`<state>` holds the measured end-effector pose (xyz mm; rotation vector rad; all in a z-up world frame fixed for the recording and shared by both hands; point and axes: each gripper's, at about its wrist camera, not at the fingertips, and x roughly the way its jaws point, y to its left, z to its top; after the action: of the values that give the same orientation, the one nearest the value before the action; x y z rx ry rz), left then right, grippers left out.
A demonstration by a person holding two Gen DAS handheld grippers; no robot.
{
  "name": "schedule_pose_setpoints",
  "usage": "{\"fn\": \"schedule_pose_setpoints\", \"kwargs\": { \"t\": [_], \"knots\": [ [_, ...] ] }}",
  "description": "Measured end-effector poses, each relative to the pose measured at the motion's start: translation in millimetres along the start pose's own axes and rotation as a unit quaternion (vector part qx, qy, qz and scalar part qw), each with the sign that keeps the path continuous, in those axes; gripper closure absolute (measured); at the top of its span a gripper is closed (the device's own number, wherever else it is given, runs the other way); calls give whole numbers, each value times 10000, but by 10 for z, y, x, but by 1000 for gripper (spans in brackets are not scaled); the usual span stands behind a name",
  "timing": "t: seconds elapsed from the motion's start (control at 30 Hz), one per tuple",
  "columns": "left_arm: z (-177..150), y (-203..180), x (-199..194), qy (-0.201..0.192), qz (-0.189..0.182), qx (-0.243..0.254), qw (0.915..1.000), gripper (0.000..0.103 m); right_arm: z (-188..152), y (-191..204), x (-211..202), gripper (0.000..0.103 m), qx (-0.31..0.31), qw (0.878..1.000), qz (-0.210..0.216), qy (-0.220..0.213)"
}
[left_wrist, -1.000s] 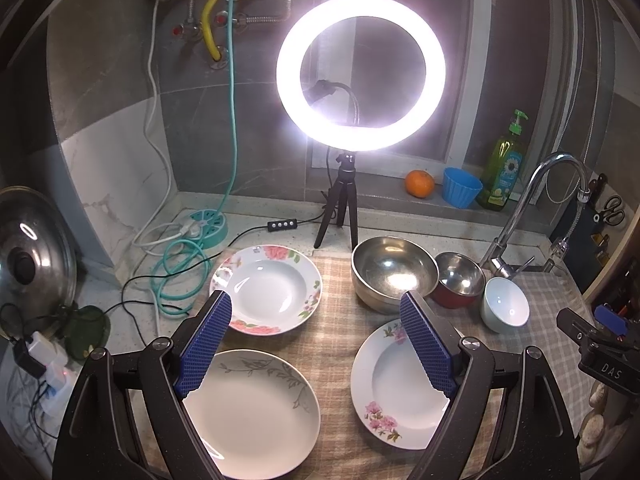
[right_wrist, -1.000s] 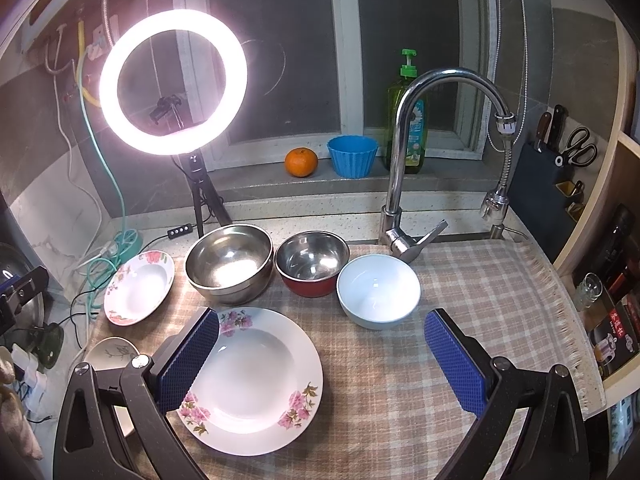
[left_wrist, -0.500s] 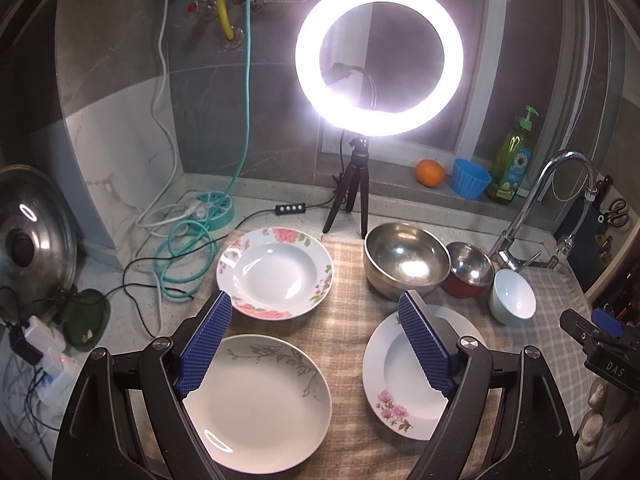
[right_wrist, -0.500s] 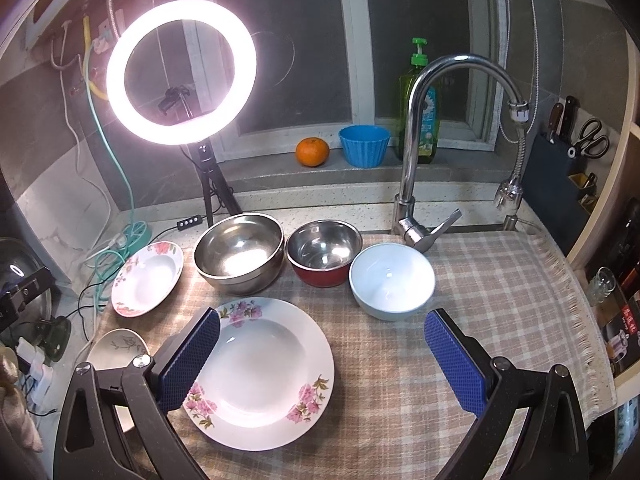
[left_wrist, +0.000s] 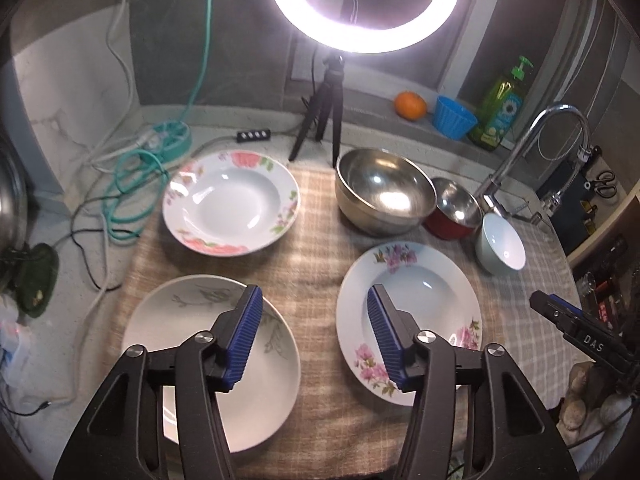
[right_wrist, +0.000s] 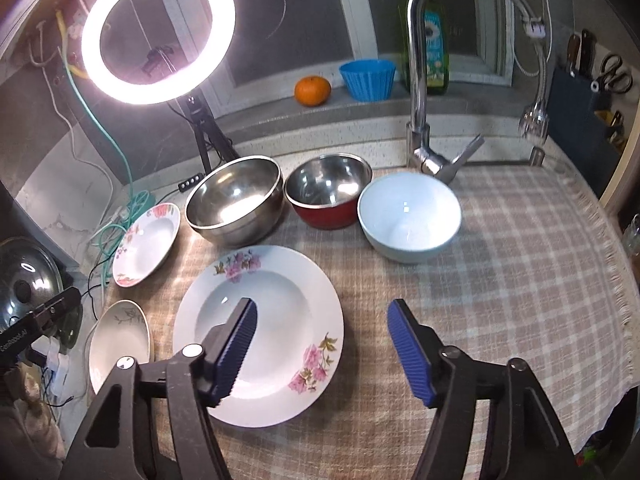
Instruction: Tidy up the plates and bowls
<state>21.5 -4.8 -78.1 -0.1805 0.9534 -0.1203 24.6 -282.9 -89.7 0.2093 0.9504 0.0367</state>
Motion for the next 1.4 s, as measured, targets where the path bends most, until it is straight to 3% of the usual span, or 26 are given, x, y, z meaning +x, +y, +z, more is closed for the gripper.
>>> {"fn": "schedule_pose_setpoints", "kwargs": {
  "t": [0.2,0.27,0.4,0.53,0.83,1.4],
  "knots": [
    [-30,-35,293,523,-419,-59,9977,59,-80,-199,234,49,399,9978,347,401],
    [-39,-68,371,637,-505,-19,9967,63,-95,-248,300,57,482,9967,425,500],
    [-53,-93,565,966,-696,-42,9929,71,-116,-296,439,63,565,9942,546,731],
    [-59,-120,709,1162,-695,-19,9908,79,-133,-340,558,67,639,9923,626,862],
    [-34,-109,952,1414,-690,-129,9875,79,-152,-465,799,76,926,9851,820,1196],
    [-10,-132,1129,1621,-586,-170,9849,81,-140,-550,1058,80,1074,9773,1022,1510]
  ]
}}
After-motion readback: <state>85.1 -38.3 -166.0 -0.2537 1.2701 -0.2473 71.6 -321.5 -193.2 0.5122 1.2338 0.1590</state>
